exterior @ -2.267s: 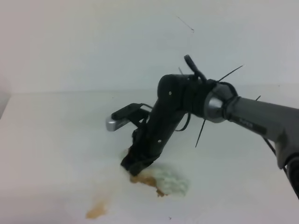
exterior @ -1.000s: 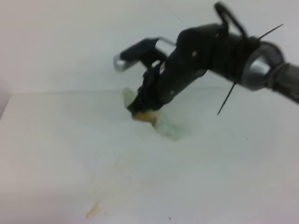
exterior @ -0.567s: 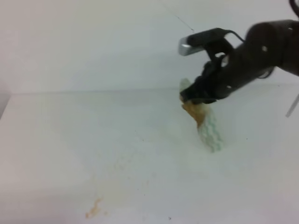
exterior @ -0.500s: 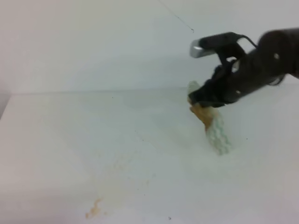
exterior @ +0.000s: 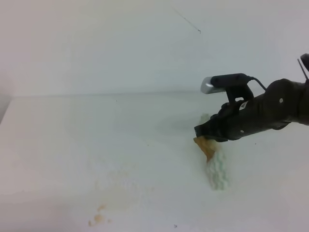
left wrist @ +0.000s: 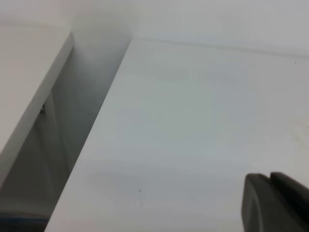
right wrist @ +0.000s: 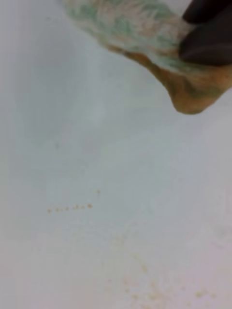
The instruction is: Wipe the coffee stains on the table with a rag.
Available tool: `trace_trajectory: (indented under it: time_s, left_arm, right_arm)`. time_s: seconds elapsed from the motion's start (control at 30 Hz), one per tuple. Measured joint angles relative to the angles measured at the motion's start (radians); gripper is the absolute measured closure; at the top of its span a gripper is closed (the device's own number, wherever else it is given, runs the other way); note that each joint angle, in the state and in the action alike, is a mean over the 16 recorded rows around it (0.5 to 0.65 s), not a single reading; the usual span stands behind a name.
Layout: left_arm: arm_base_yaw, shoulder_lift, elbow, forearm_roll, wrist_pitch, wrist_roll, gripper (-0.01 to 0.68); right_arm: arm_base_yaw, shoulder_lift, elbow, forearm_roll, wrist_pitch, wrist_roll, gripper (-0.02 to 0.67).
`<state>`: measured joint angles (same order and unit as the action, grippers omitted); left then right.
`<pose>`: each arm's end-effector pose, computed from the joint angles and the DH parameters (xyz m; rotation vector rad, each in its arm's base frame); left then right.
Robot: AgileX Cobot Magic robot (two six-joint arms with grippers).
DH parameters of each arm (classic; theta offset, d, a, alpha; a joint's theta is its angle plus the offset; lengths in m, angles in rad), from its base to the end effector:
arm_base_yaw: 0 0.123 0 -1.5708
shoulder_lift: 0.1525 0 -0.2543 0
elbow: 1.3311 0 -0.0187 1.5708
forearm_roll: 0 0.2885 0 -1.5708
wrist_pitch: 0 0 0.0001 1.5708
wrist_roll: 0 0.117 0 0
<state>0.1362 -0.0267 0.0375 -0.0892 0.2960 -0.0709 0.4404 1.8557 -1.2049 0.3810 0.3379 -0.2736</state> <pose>0.1471 0.0171 0.1701 -0.2422 1.7729 -0.0376 0.3879 0.1988 0.1256 -0.4891 2.4301 0.3811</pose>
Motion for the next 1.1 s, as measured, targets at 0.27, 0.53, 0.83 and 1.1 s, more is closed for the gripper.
trace_trajectory:
  time_s: [0.27,0.53,0.83,1.1]
  left_arm:
    - [0.000,0.000,0.000,0.000,0.000,0.000,0.672]
    - [0.000,0.000,0.000,0.000,0.000,0.000,0.672]
    - [0.000,0.000,0.000,0.000,0.000,0.000,0.672]
    - [0.000,0.000,0.000,0.000,0.000,0.000,0.672]
  right_arm:
    - [0.000,0.014,-0.013,0.012,-0.010,-0.024,0.466]
    - [0.000,-0.046,-0.057,-0.013,0.035,-0.036,0.184]
    - [0.000,-0.248,-0.088,-0.129,0.167,-0.034,0.279]
    - [0.000,-0.526,-0.034,-0.292,0.301,0.024,0.556]
